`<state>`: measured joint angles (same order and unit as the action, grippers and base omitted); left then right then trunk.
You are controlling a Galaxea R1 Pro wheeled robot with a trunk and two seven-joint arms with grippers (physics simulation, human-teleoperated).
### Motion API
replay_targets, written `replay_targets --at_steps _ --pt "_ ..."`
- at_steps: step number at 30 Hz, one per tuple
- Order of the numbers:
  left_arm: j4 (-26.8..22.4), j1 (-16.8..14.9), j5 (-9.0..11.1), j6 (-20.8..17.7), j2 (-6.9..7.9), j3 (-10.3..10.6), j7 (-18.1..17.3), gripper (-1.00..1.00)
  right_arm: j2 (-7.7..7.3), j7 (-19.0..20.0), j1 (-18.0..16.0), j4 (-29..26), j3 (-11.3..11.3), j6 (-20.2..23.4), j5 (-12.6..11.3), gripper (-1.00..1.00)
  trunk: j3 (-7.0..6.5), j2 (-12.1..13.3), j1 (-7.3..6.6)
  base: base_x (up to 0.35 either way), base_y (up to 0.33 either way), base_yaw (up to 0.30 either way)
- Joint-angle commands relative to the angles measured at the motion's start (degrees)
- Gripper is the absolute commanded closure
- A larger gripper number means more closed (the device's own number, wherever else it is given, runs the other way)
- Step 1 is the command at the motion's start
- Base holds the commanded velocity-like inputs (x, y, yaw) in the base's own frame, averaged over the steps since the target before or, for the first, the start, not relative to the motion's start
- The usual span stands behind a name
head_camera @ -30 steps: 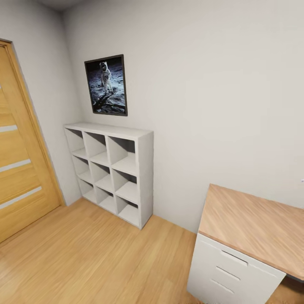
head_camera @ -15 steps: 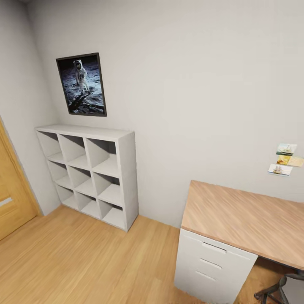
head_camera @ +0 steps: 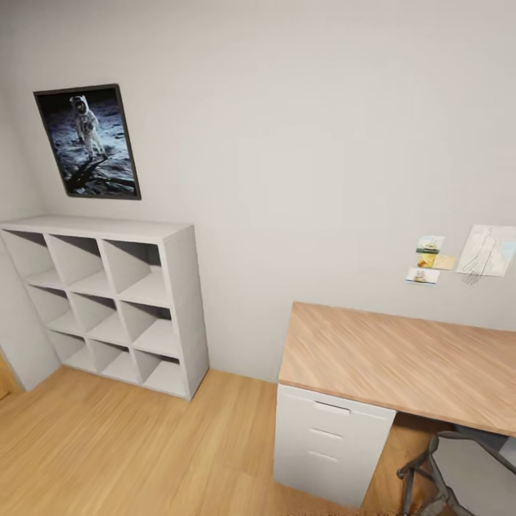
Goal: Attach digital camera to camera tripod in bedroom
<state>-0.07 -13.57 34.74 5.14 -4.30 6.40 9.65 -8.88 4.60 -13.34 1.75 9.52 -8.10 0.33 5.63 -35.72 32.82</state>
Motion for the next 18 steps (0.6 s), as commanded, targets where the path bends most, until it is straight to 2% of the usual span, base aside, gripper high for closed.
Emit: replay_targets --at_steps 1,10,18 --pt "0.0 0.0 0.2 0.1 -0.01 0.5 0.1 1.00 0.00 0.2 -0.1 0.2 0.2 -0.3 0.0 -1.00 0.10 -0.1 0.02 0.000 0.000 -0.298" --pt "-0.5 0.0 -0.6 0.2 2.33 0.7 0.1 1.00 0.00 0.2 -0.1 0.2 0.2 -0.3 0.0 -1.00 0.10 -0.1 0.02 0.000 0.000 -0.298" --pt "-0.5 0.0 -0.7 0.2 2.63 0.7 0.1 1.00 0.01 0.2 -0.1 0.2 0.2 -0.4 0.0 -1.00 0.10 -0.1 0.02 0.000 0.000 -0.298"
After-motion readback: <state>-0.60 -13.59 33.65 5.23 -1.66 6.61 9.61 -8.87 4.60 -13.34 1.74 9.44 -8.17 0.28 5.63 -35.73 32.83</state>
